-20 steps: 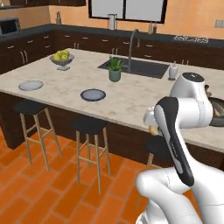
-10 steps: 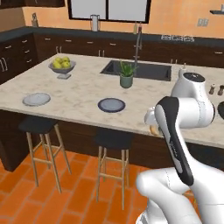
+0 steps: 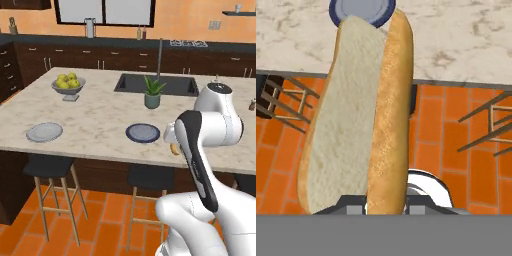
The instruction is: Place one bun and one sausage from the bowl on each plate.
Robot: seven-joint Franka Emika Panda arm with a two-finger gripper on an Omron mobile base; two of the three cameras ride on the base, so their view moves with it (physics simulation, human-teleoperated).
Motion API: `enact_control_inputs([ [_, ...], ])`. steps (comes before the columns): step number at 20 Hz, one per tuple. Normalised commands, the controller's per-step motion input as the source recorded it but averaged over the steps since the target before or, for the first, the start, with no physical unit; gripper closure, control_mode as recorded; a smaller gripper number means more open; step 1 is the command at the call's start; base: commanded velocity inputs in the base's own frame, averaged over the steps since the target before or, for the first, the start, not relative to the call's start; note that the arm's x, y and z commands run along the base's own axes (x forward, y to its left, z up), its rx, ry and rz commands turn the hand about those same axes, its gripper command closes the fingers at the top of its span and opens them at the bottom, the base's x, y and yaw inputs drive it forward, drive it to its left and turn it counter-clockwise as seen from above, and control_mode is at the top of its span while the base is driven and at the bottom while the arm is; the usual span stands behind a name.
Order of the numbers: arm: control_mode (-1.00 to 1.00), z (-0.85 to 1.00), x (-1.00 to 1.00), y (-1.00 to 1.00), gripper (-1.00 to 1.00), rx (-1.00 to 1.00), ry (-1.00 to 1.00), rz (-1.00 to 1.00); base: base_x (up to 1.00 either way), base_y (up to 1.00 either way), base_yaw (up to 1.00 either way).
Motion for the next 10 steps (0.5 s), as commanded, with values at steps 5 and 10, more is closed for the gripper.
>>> enact_control_inputs([
  [5, -1.0, -0.04, 0.12, 0.07, 1.0, 0.0, 0.0, -0.05, 0.43, 0.17, -0.26],
  [10, -1.0, -0.47, 0.89, 0.36, 1.0, 0.0, 0.03, -0.18, 0.0, 0.0, 0.0],
])
